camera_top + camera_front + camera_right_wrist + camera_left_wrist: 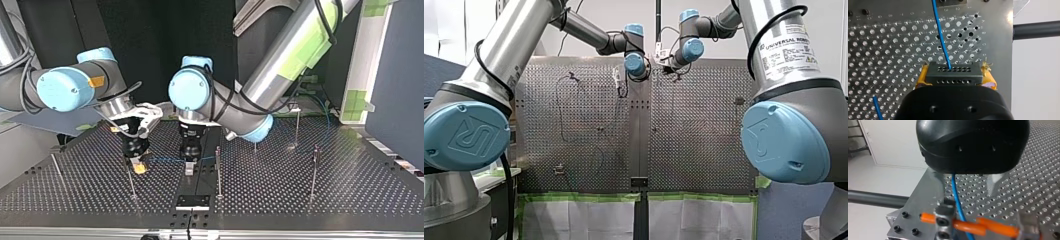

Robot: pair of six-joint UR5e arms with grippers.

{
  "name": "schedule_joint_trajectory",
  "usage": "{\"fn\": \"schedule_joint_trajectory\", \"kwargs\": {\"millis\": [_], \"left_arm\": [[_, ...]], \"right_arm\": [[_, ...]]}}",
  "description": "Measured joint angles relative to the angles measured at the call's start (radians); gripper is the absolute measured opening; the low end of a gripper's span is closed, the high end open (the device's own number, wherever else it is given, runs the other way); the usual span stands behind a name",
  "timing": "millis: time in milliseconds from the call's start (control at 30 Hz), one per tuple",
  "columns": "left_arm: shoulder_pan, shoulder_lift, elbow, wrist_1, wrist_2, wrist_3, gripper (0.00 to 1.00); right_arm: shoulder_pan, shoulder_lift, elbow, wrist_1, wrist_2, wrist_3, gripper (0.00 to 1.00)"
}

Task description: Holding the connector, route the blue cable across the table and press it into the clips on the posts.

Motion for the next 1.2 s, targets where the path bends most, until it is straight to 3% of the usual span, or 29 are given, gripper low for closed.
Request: {"fn": "schedule_joint_trajectory", "kwargs": {"millis": [33,67,100,133,433,667,867,1200], "left_arm": [[-0.001,0.0,0.0,0.0,-0.006,0.001,0.24],[-0.003,0.0,0.0,-0.001,-0.013,0.001,0.24],[-0.003,0.0,-0.001,-0.001,-0.019,0.002,0.05],[-0.004,0.0,-0.002,-0.001,-0.023,0.001,0.0],[-0.007,0.0,-0.027,-0.009,-0.037,0.0,0.0],[-0.023,0.003,-0.077,-0.014,-0.08,-0.003,0.0],[-0.034,0.005,-0.128,0.027,-0.113,-0.024,0.0],[-0.039,0.005,-0.212,0.109,-0.108,-0.068,0.0]], "right_arm": [[0.0,0.0,0.0,0.0,0.0,0.0,0.0],[0.0,0.0,0.0,0.0,0.0,0.0,0.0],[0.0,0.0,0.0,0.0,0.0,0.0,0.0],[0.0,0.0,0.0,0.0,0.0,-0.001,0.0],[0.003,0.0,0.002,0.0,0.0,-0.001,0.0],[0.013,0.002,0.033,-0.005,0.004,-0.005,0.0],[0.018,0.003,0.073,-0.007,0.006,-0.007,0.0],[0.012,0.005,0.152,-0.051,0.012,-0.01,0.0]]}}
